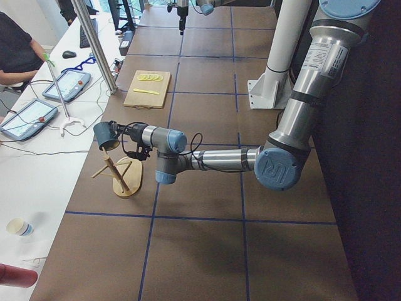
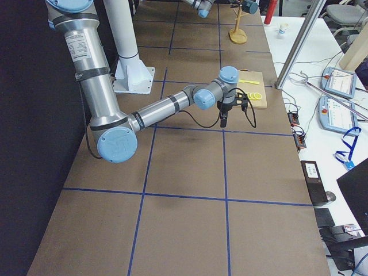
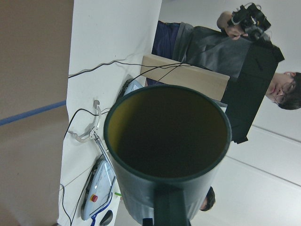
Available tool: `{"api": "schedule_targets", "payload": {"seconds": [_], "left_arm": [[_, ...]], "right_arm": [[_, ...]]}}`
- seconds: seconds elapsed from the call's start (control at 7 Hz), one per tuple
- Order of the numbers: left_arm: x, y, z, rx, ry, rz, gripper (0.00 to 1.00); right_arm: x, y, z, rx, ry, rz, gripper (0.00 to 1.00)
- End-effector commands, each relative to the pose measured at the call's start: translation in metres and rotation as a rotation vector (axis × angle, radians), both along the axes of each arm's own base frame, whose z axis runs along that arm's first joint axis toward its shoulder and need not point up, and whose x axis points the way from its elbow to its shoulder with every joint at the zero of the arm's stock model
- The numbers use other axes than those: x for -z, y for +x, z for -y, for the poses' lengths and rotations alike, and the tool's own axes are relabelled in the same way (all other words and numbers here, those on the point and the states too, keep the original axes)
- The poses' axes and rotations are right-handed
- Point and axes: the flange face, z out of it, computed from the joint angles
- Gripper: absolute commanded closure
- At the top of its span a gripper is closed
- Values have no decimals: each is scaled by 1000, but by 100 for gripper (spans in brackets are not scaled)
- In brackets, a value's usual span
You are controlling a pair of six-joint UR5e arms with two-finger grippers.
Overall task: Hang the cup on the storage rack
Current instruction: 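Slide the mug handle onto a rack peg with the left gripper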
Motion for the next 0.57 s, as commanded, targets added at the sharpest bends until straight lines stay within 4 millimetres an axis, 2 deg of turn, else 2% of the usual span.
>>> {"api": "schedule_targets", "payload": {"seconds": [0.0, 0.14, 0.43], "left_arm": [[-18, -5, -3, 1, -17, -35, 98], [-23, -7, -4, 2, -15, -37, 98], [-52, -10, -11, 2, -12, -39, 95]], "right_arm": [[0, -1, 0, 0, 2, 2, 0], [1, -1, 0, -1, 2, 3, 0], [0, -1, 0, 0, 2, 2, 0]]}}
